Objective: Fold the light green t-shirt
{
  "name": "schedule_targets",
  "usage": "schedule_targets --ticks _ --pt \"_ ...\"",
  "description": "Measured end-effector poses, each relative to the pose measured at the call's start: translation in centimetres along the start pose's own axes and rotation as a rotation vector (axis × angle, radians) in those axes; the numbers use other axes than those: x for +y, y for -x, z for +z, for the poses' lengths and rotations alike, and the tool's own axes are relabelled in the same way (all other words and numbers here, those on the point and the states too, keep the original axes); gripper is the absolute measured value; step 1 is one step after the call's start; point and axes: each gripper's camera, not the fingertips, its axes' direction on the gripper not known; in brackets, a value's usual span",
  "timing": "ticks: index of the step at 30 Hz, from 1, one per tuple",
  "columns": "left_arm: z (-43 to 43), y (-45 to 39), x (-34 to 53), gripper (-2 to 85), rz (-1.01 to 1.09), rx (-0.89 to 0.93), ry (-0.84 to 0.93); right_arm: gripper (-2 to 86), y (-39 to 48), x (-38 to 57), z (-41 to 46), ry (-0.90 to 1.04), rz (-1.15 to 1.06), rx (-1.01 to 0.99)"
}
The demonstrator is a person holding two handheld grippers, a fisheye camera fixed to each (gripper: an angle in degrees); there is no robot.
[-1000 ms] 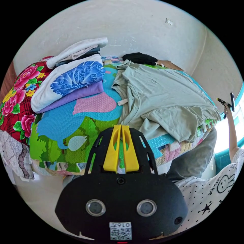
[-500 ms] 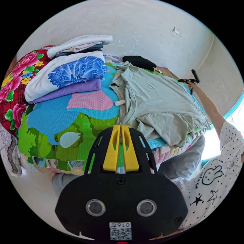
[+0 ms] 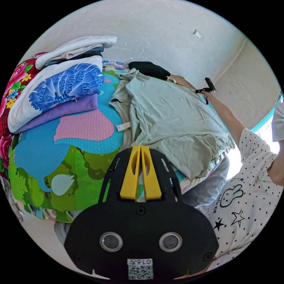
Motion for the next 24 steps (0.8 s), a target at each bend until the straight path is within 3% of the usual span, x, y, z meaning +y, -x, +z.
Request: schedule_targets --ticks 9,13,18,24 --pt "-1.2 -1.6 0.6 -0.9 0.018 -0.143 -0.059 2.4 -2.7 -0.6 -2.4 0.055 0.192 0.304" --pt "-1.2 -1.4 0.9 -0.5 0.014 -0.142 -0.068 8.2 -2.1 1.3 -8.7 -0.087 0.165 0.335" --pt "-0.4 -0.7 1.2 4.1 -0.025 -0.112 -0.048 11.7 -0.2 7.7 -17.8 -0.237 0.054 0.088" --pt "0.1 -0.1 1.8 5.8 -0.045 -0.073 -0.088 13.7 9.8 22.8 -30.3 -0.304 -0.377 -0.255"
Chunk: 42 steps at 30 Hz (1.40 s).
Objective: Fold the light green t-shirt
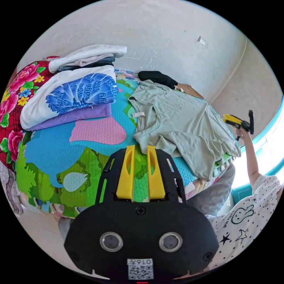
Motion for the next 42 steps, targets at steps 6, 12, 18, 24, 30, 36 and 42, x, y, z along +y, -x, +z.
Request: schedule_targets --ticks 6,12,18,24,30,36,42 --pt "3.1 0.6 -1.0 5.7 -0.011 0.067 0.056 14.0 12.8 4.4 -8.1 -0.076 -0.168 -0.394" --pt "4.2 -0.1 -0.3 -0.5 0.024 0.014 0.036 12.6 18.2 5.1 -8.0 -0.153 -0.156 -0.571" --pt "3.1 0.3 1.8 -0.9 0.033 0.016 0.011 2.6 17.8 3.8 -7.0 -0.130 0.002 -0.674" --pt "2.6 2.3 3.8 -1.0 0.021 0.026 0.015 1.2 17.8 6.8 -12.8 -0.115 -0.185 -0.778" --pt "4.1 3.1 4.9 -0.9 -0.013 0.054 0.044 3.4 16.4 11.5 -17.9 -0.010 -0.309 -0.755" --pt "4.9 2.4 5.3 -0.9 -0.007 0.037 0.047 11.7 -0.3 19.9 -25.3 -0.112 0.238 -0.370" --pt "5.6 1.6 5.6 -0.9 0.006 0.016 0.050 11.8 -18.2 35.1 -31.5 -0.243 0.920 -0.046"
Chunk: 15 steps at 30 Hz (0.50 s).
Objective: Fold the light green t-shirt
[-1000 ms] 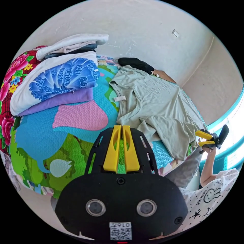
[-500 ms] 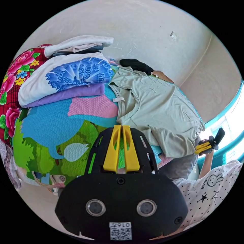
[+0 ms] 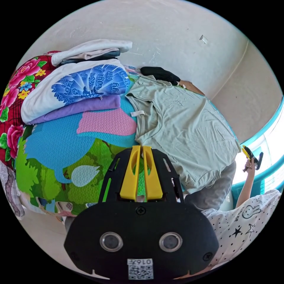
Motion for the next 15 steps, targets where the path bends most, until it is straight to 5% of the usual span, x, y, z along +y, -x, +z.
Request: schedule_targets --ticks 9,15 --pt "1.1 0.0 0.2 -0.9 -0.005 -0.002 0.009 11.2 -8.0 0.8 -3.8 0.074 0.075 -0.118" --pt "1.5 0.2 0.4 -0.9 -0.004 -0.009 0.006 7.8 1.0 3.8 -7.5 -0.088 -0.300 0.320"
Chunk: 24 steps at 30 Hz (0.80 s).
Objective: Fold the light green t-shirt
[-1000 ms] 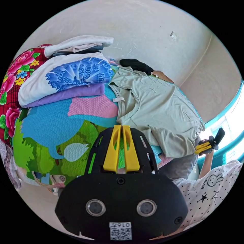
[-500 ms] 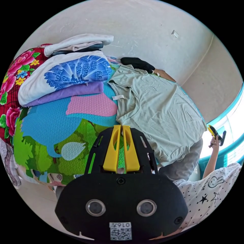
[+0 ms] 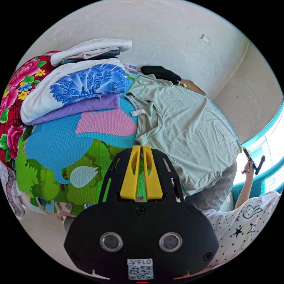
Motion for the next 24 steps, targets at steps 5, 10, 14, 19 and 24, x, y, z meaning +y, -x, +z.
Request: schedule_targets --ticks 5,10,14,19,24 --pt "0.4 0.4 0.0 -0.9 -0.002 0.010 0.001 7.2 3.9 0.8 -1.2 0.040 -0.271 -0.179" --pt "0.5 0.8 -0.2 -0.9 0.005 0.010 0.005 7.6 -6.3 3.5 -2.5 -0.101 0.221 -0.172" --pt "0.7 1.2 -0.6 -0.9 0.006 0.008 0.007 8.6 -10.4 5.6 -1.4 -0.088 0.282 -0.161" --pt "0.8 1.7 -1.1 -0.9 0.011 -0.003 0.010 1.5 -9.8 5.9 0.1 -0.023 0.214 -0.084" --pt "0.7 2.8 -1.8 -0.9 0.013 -0.005 0.010 0.6 -9.2 7.1 -2.2 -0.075 0.122 0.116"
